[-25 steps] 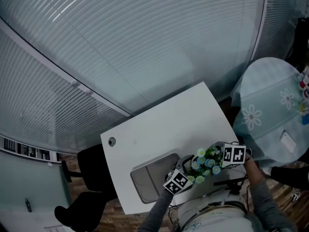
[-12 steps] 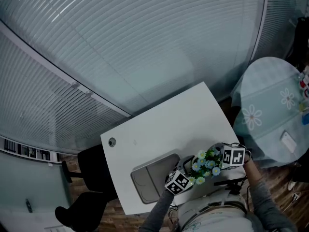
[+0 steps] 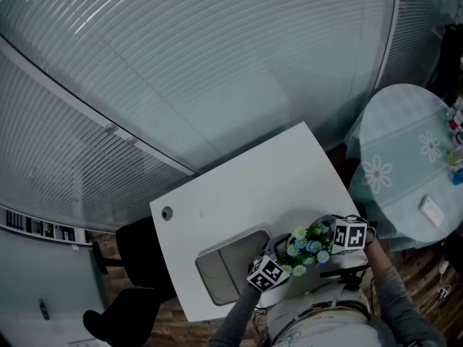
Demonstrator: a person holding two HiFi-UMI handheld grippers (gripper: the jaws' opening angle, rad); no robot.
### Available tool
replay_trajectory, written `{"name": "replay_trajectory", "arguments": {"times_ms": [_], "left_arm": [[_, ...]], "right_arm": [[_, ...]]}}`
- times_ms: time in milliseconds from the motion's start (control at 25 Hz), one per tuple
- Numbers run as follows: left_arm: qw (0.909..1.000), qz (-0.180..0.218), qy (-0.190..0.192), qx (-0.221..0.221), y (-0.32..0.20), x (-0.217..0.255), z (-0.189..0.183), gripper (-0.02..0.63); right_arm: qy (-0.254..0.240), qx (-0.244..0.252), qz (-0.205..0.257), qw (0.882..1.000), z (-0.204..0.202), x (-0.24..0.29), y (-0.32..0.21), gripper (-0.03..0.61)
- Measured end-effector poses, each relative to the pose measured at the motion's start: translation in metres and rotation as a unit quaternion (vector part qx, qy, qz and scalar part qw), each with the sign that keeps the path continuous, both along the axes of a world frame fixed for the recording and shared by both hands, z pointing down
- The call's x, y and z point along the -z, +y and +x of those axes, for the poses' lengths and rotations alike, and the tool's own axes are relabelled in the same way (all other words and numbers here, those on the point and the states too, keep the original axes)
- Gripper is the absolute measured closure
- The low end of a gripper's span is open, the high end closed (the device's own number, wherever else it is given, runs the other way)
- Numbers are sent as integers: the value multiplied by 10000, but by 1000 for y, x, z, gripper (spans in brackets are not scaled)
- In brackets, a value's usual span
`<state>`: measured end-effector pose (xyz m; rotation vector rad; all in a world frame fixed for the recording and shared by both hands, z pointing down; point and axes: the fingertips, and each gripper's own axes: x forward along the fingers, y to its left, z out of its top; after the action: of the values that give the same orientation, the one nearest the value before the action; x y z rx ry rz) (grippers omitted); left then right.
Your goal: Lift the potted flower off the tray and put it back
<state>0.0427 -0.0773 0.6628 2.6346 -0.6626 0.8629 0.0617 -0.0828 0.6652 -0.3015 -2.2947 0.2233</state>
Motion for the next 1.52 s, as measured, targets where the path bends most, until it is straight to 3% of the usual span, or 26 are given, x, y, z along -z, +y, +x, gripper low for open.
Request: {"name": "replay_trajectory", "arguments": {"times_ms": [600, 1080, 1520], "left_arm": [[9998, 15, 190, 17, -1, 1, 1, 173], [9999, -44, 130, -29, 4, -3, -6, 173], [9990, -23, 81, 445, 16, 2, -36, 173]], "right_arm": [[-534, -194, -153, 9983, 0, 2, -1, 198], [-319, -361, -280, 9984, 10, -7, -2, 198], [-520, -866, -216, 9946, 22, -1, -2, 199]]}}
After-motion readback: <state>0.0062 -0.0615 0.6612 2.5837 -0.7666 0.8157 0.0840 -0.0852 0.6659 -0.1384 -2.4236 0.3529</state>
